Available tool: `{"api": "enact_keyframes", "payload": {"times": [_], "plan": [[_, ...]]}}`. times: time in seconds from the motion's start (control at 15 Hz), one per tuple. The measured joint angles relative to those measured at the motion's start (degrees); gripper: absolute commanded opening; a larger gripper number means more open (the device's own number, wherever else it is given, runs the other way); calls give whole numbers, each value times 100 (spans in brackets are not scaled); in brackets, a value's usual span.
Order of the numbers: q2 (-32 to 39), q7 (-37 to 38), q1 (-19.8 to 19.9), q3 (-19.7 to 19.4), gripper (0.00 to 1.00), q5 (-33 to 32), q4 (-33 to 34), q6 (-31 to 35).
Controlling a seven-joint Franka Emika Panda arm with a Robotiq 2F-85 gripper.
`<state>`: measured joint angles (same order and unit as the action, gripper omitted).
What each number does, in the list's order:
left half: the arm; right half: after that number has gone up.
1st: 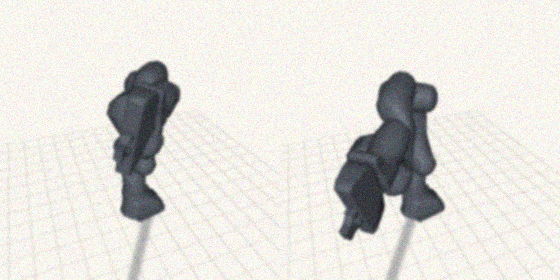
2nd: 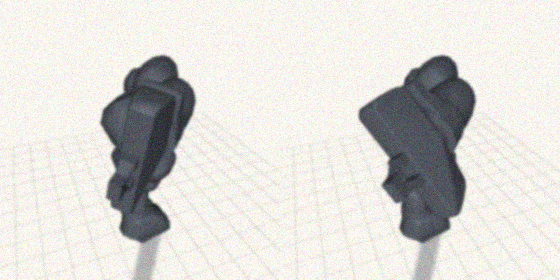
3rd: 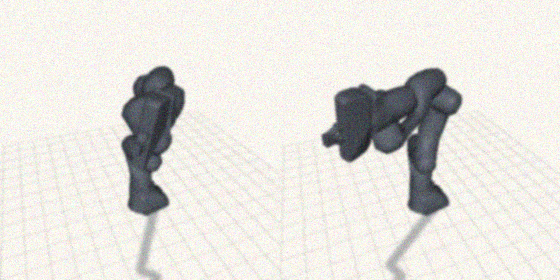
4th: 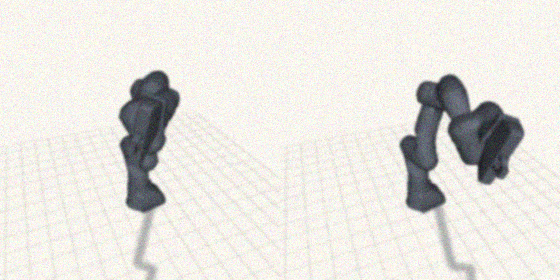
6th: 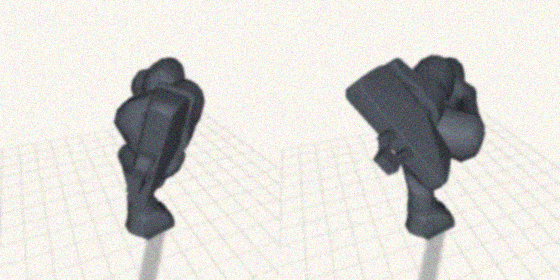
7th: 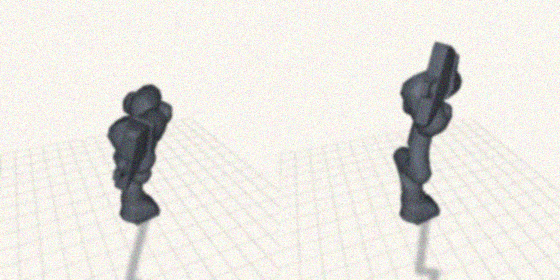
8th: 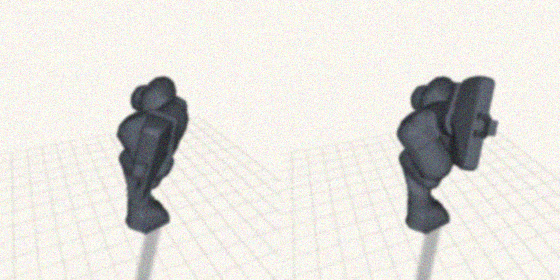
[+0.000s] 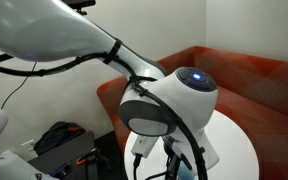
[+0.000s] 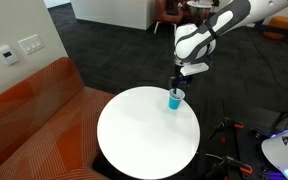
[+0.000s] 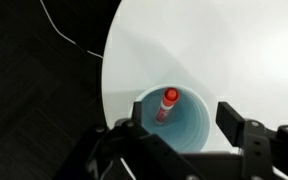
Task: Remove the red marker from the blue cup and place the marker on the left side of the table
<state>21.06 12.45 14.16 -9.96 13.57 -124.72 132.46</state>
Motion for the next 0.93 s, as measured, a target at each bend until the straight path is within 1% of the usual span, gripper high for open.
{"api": "enact_keyframes", "payload": {"times": [0.07,0.13,0.2,0.27,0.33,0.8,0.93], "plan": [[11,-2,17,0,67,42,12,0],[35,-3,37,0,62,92,37,0],[69,-4,56,-1,62,132,66,0],[112,-4,77,-1,58,160,101,0],[159,-5,99,-1,57,179,135,0],[507,-11,180,-1,52,249,409,0],[563,-12,180,4,49,250,444,0]]}}
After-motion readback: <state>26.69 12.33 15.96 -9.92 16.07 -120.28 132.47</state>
